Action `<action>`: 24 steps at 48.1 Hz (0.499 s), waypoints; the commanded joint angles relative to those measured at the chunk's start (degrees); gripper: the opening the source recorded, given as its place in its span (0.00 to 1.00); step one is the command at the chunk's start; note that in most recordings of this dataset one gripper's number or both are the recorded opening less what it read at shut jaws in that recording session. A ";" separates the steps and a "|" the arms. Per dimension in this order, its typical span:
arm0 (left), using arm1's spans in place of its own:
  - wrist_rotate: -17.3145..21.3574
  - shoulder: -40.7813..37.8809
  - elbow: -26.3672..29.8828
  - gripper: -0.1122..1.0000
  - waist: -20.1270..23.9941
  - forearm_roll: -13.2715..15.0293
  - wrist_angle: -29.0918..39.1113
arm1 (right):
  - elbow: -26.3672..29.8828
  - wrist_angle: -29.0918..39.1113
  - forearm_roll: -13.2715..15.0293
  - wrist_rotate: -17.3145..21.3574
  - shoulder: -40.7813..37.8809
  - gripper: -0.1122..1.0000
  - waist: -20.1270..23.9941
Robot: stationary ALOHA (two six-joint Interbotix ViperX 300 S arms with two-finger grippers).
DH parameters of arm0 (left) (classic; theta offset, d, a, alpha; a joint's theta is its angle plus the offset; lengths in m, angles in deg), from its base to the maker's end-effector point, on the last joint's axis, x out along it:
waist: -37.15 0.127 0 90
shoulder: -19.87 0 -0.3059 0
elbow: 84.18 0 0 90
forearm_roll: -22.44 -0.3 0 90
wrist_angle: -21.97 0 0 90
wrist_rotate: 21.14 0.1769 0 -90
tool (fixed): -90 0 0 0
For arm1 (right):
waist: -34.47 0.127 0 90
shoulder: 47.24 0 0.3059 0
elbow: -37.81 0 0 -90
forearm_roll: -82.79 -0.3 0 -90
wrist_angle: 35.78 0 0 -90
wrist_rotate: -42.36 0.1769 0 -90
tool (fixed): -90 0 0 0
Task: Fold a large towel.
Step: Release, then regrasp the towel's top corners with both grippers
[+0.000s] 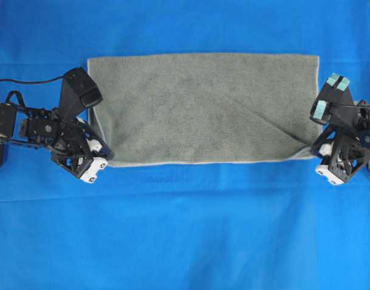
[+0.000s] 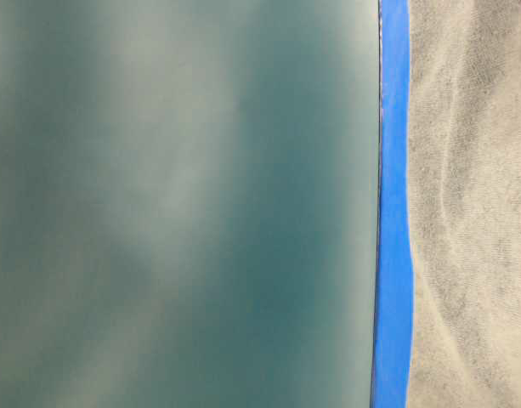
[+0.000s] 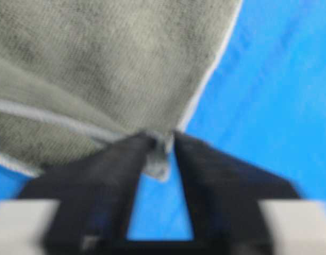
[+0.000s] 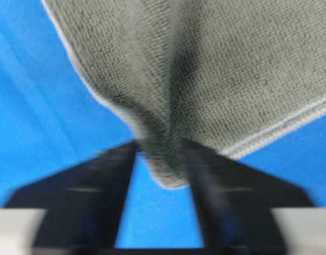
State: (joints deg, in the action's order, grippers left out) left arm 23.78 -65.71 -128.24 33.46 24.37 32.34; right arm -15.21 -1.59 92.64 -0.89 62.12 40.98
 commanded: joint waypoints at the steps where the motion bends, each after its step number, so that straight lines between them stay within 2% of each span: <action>1: -0.09 1.14 1.41 0.47 0.26 -0.18 1.23 | 1.76 -0.09 1.23 0.09 0.44 0.58 0.18; 3: 0.09 1.85 1.67 0.59 0.53 -0.18 2.72 | 2.37 0.09 2.20 0.09 0.70 0.66 0.18; 5: 0.35 2.81 1.93 0.70 1.05 -0.44 4.48 | 3.25 0.26 3.43 0.09 1.49 0.70 0.18; 9: 1.85 5.19 2.72 0.85 2.81 -0.97 7.91 | 5.45 1.23 7.29 0.00 3.52 0.66 0.18; 13: 5.54 7.38 3.25 0.81 5.71 -1.14 9.05 | 7.38 2.99 13.62 0.09 5.89 0.66 -0.62; 16: 9.67 8.53 3.34 0.78 9.05 -1.14 8.17 | 7.82 3.96 18.19 0.26 6.77 0.67 -2.90; 19: 14.15 8.35 3.25 0.78 12.22 -1.14 6.68 | 7.65 4.39 22.06 0.44 6.94 0.67 -7.12; 24: 22.15 7.03 3.43 0.78 17.31 -1.14 3.78 | 7.47 4.22 26.81 0.62 4.75 0.67 -17.14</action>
State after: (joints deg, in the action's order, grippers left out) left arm 42.06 -58.32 -126.13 47.70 23.40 38.32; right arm -8.62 2.80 116.19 -0.36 68.36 29.90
